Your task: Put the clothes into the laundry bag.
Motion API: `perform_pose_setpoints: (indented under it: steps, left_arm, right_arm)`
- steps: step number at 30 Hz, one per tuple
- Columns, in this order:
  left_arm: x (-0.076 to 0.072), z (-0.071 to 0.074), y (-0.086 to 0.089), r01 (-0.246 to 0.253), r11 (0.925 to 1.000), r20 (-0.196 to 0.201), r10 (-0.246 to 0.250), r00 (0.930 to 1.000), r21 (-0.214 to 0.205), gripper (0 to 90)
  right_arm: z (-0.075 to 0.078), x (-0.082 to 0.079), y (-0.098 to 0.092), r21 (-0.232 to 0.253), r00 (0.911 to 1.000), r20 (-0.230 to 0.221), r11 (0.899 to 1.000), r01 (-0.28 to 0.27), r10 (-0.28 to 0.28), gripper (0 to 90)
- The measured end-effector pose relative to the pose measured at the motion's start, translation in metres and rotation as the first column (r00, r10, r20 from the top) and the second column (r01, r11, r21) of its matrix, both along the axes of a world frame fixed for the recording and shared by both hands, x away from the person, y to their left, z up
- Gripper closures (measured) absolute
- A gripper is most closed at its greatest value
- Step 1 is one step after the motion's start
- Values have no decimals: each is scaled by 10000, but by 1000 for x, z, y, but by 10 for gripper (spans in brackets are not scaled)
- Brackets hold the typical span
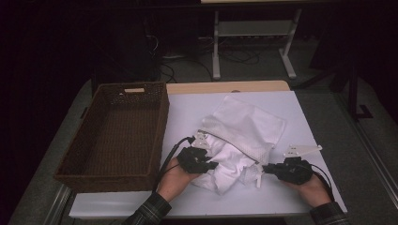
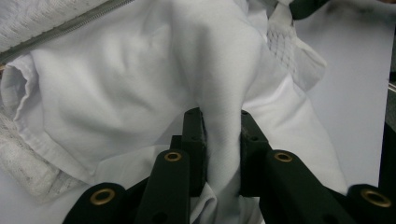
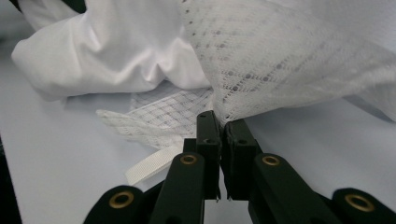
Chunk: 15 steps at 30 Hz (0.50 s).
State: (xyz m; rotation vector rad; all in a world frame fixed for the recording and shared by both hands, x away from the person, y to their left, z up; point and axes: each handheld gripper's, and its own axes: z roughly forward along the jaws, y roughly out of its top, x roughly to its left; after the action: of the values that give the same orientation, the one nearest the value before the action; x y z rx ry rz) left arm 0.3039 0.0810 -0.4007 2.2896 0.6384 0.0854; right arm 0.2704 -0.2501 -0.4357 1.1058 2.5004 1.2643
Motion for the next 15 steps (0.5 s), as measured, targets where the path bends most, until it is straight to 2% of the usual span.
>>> perform_pose_setpoints:
  steps: [1,2,5,15]
  left_arm:
    - [0,0,0,0,10000,0,0,10000,0,783]
    - [1,2,-6,-103,9997,38,104,9999,-224,783]
    - [4,4,-13,-110,9995,45,112,9999,-288,794]
    - [12,6,-27,-291,9978,15,292,9996,-602,799]
  right_arm:
    - [1,-1,1,-3,10000,20,10000,-39,39,859]
    - [1,-1,1,-3,10000,20,10000,-39,39,859]
    - [9,-3,2,151,9996,215,9997,-206,203,862]
    - [12,-3,-4,252,9995,264,9995,-167,160,863]
